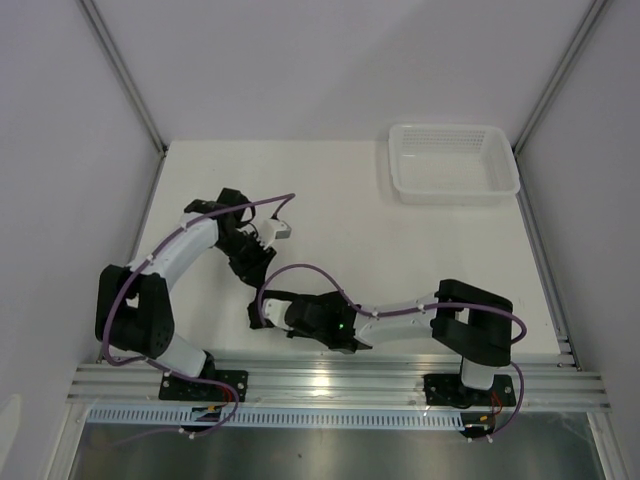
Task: Roll the t-shirts
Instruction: Place the rolled tshirt into the container
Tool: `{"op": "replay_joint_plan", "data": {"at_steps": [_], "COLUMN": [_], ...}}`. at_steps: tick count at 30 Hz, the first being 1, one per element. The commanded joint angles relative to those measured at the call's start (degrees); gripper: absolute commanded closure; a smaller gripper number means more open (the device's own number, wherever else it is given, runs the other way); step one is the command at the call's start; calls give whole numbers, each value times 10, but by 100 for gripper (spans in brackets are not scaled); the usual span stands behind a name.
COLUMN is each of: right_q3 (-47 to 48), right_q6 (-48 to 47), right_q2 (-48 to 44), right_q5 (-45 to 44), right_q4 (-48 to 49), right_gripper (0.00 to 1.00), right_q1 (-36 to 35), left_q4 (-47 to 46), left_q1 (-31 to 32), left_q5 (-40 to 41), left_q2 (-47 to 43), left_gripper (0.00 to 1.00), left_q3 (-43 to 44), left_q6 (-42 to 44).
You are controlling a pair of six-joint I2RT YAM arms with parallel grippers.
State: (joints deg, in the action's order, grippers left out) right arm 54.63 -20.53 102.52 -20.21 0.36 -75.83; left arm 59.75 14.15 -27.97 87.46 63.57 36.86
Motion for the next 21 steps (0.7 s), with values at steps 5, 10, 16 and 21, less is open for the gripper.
{"op": "replay_joint_plan", "data": {"at_steps": [5,10,16,21], "right_q3": [-34,-58,-80,-98], "right_q6": [38,58,79,88], "right_q2": [-17,-26,-23,-32], "right_q5": [45,55,68,69], "right_q4": [23,53,102,117], "right_gripper": [100,100,99,99], "right_q1": [14,14,21,23], "left_q4": [-30,-25,-44,-119], "left_q1": [-5,-3,11,13], "left_q5": [-51,-37,-48,-29], "left_q2": [-119,-271,-348,-346], "left_gripper": [53,43,33,33], "left_q3": [-62,-187,-233,-264], "left_q6": [126,314,335,264]}}
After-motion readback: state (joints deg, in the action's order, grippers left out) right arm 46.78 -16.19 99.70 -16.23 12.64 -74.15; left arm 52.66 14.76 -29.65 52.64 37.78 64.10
